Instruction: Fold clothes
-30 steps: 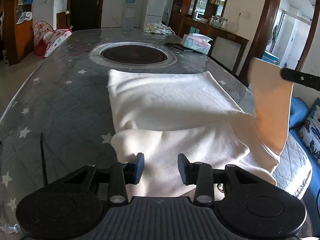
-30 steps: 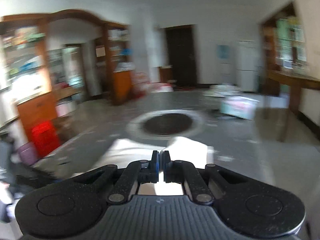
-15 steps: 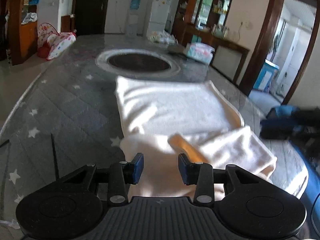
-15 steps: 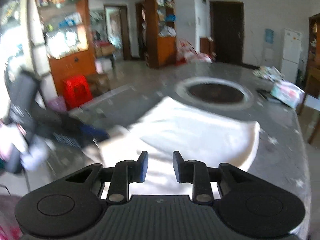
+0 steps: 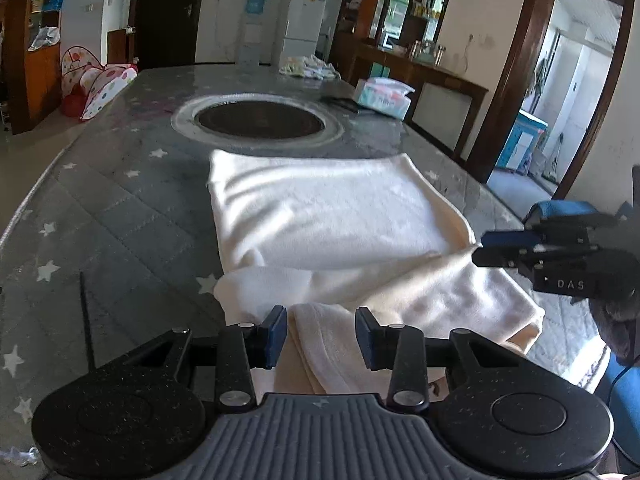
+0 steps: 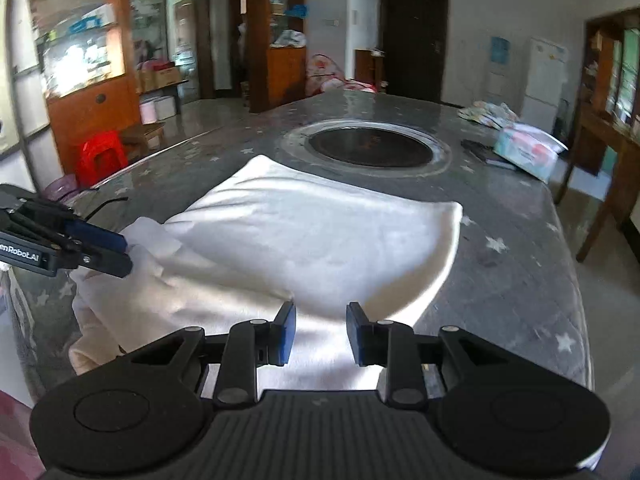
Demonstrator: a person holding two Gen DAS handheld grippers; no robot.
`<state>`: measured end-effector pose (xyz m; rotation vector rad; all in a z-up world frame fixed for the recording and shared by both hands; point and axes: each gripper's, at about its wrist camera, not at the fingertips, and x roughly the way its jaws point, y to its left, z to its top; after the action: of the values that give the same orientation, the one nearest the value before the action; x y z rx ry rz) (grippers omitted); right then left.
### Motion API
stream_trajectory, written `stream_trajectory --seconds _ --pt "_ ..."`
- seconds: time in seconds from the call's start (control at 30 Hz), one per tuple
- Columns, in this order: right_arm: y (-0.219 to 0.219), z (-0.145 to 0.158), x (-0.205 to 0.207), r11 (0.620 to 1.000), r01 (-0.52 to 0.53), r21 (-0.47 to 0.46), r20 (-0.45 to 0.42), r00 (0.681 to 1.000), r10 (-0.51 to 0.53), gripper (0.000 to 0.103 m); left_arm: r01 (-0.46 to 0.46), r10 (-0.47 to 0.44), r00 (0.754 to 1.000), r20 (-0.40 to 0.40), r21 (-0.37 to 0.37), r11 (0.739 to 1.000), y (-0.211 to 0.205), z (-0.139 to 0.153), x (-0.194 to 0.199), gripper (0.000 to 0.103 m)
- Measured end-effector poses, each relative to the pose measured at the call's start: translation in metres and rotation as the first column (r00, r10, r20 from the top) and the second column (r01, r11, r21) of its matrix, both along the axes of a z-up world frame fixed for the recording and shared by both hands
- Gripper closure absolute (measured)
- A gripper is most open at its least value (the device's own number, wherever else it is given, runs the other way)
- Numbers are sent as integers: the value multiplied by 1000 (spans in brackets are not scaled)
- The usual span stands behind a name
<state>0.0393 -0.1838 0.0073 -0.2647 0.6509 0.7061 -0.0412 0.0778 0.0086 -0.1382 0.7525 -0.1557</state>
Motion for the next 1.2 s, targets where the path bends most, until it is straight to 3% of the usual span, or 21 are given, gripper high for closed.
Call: stream_trajectory --seconds 0.27,0.33,0.43,0.53,0.57,0.6,0.63,0.87,1.07,1.2 --pt "12 -15 16 993 -97 -71 -23 995 96 71 -14 14 1000 -13 7 1000 4 -6 4 67" --pt "11 -17 18 992 -101 -78 -24 995 99 71 -3 3 1000 -18 7 1000 3 -7 6 84" --pt "8 -15 21 993 -95 -69 -20 995 94 70 4 -4 1000 -12 13 1000 1 -6 7 96" --pt "7 -19 27 992 -103 -67 -43 994 100 70 20 -20 1000 17 9 1000 0 3 6 100" --pt "6 -18 27 993 -105 -62 -43 994 102 71 23 -24 999 29 17 1000 -2 6 5 100" --pt "5 -18 26 993 -107 -58 -44 994 104 79 26 -27 999 41 24 999 -3 10 5 101" --pt "4 -17 26 993 -109 -53 -44 993 106 97 27 -29 998 52 26 999 -3 13 5 101" --pt "-8 -3 17 999 -38 -38 33 999 39 98 6 -8 997 76 26 1000 2 19 14 101" --pt "-11 -15 22 999 12 -48 5 1000 -11 93 -33 32 999 9 55 998 7 -2 24 97" --pt "-15 -1 12 1000 -12 -10 21 1000 12 88 -33 32 999 25 43 999 10 5 17 97"
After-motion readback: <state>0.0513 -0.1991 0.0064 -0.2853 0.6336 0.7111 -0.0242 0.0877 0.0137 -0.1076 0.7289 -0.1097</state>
